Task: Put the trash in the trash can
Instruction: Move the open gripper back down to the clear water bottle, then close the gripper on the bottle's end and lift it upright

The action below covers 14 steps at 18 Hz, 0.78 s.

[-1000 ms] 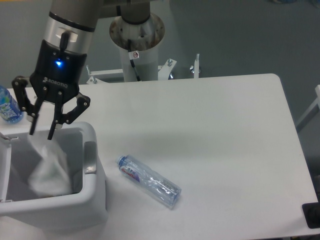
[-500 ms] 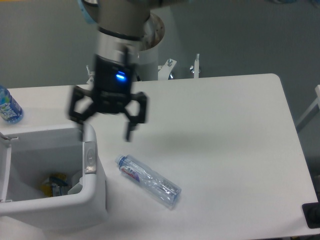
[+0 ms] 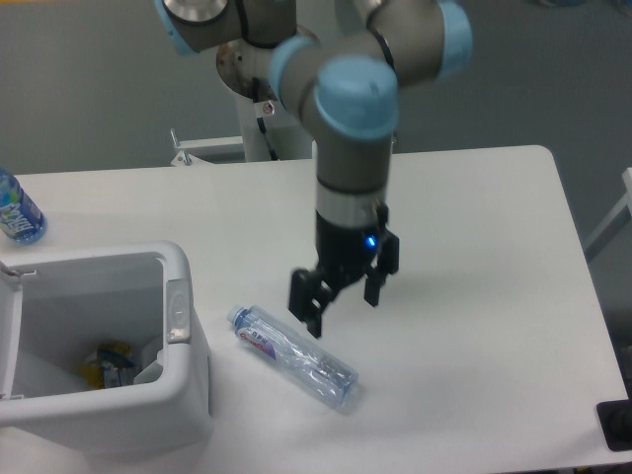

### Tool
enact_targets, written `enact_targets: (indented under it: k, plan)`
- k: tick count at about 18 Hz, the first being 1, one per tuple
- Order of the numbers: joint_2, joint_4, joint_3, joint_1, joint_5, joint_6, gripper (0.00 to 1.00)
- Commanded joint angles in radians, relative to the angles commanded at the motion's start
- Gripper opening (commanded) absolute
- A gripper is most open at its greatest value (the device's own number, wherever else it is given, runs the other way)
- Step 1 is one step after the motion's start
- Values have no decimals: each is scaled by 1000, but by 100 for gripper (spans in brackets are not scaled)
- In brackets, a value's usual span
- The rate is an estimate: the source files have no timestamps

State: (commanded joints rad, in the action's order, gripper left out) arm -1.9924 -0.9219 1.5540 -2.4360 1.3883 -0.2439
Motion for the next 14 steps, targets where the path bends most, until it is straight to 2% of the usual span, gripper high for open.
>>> enact_targets:
  k: [5,10,14]
  plan:
    - [-91,3,-5,2,5,-2,100]
    - [-170,3,-49,17,6,-21,100]
    - [-183,3,-52,21,6,-21,100]
